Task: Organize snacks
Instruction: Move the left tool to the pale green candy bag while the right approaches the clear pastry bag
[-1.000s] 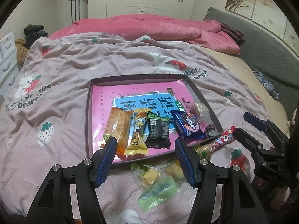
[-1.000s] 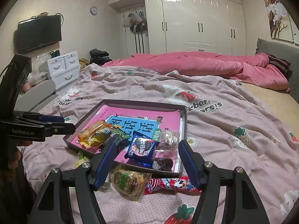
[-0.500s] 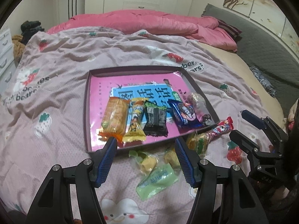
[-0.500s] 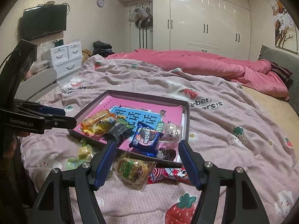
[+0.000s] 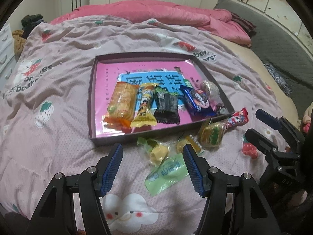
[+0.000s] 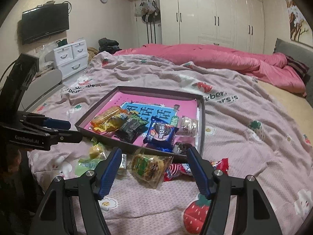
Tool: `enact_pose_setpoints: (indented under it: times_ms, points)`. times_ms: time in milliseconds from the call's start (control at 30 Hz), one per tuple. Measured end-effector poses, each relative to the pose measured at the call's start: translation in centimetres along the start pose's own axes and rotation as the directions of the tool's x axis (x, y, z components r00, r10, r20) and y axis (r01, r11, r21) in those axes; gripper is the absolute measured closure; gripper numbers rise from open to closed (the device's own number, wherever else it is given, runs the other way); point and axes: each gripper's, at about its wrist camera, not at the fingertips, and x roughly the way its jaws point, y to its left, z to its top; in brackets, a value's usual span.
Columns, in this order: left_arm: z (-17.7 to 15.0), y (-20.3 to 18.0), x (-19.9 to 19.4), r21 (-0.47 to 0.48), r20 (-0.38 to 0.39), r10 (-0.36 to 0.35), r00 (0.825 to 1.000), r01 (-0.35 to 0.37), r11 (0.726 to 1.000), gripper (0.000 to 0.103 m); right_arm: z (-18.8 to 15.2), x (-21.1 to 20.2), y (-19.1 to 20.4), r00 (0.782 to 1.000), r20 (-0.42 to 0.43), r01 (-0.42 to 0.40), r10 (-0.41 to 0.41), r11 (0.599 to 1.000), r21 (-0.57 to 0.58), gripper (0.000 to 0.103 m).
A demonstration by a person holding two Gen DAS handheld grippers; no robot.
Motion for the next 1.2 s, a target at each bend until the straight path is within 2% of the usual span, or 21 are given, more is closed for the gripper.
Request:
enact_pose_setpoints:
  times_ms: [200,667,900,1200]
  points:
    - [-0.8,0.2,0.7,0.003,-0.039,0.021,0.999,-0.021,1.0,0.037,-0.5,0.9,-0.1,0.998,-0.053,-0.013,0.016,0.998,0.053,0.035]
    - [-1.7,0.9,2.6,-0.043,-0.108,0.006,0.994,-0.011,0.999,0.037,-1.1,2.2,1.2,0.994,-0.11,-0.015,0.019,0.999,0.038,0.035]
    - [-1.8,0.9,4.0,-0.07,-0.119,-0.013,0.993,0.005,0.998,0.037,-1.3,2.9,0.7,0.991,-0.13,-0.014,0.025,0.996,0.086,0.035]
    - [-1.3,0.5,6.0,-0.056,-0.127,0.027,0.992,-0.035,0.998,0.037,-1.4,5.2,0.5,0.985,-0.171,0.016,0.01,0.989,0.15,0.035]
